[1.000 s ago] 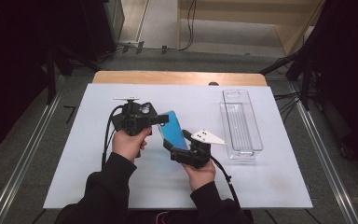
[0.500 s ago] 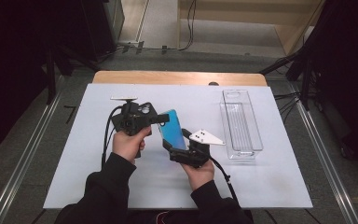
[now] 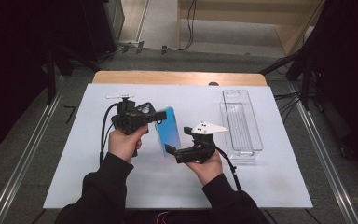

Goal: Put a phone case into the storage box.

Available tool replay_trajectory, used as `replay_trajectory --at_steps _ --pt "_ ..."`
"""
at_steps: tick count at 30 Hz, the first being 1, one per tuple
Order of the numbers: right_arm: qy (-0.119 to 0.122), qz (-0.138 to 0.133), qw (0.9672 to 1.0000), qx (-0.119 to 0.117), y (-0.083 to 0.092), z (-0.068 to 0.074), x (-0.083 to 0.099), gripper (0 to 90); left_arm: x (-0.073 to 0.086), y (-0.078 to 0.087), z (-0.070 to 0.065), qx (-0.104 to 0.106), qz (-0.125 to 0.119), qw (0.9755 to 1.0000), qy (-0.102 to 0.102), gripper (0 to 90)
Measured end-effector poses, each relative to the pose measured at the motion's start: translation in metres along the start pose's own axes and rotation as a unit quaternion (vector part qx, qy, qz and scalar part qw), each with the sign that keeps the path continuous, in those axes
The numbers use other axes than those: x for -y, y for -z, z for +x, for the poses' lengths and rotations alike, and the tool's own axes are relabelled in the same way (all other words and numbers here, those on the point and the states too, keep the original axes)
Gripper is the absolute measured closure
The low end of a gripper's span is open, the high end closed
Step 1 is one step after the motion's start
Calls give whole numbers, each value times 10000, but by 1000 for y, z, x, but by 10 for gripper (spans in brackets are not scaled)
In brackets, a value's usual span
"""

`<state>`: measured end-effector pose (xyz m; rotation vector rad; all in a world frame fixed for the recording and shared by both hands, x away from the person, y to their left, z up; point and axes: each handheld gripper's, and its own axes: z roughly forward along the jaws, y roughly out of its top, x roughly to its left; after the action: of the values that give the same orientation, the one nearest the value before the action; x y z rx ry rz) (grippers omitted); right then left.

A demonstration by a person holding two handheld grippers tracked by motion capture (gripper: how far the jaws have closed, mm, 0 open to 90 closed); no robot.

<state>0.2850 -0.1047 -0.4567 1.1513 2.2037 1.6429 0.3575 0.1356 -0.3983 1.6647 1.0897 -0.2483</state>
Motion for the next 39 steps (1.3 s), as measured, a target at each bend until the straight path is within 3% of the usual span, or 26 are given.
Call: replay_trajectory --at_steps 5,8,12,16,21,24,30,39 --pt "45 347 9994 29 11 -3 -3 0 1 -1 -4 -57 -66 9995 -319 799" --pt "142 492 9986 114 15 -4 -5 0 3 -2 -7 -208 -106 9983 -529 799" --pt "220 571 9980 185 20 -2 -5 0 7 -4 -12 -475 -148 9941 -959 799" --pt "235 514 9982 186 22 -2 -5 0 11 -7 -13 -462 -175 9921 -1155 799" --pt "197 493 9983 236 20 -1 1 0 17 -10 -17 -620 -281 9861 -1517 799" --pt "208 488 9981 313 20 -1 2 0 21 -12 -19 -605 -401 9852 -1554 799" --pt "143 406 9981 445 21 -4 3 0 26 -18 -23 -582 -372 9833 -1683 799" --pt "92 379 9973 620 19 -5 -1 0 33 -28 -29 -453 -240 9860 -1585 799"
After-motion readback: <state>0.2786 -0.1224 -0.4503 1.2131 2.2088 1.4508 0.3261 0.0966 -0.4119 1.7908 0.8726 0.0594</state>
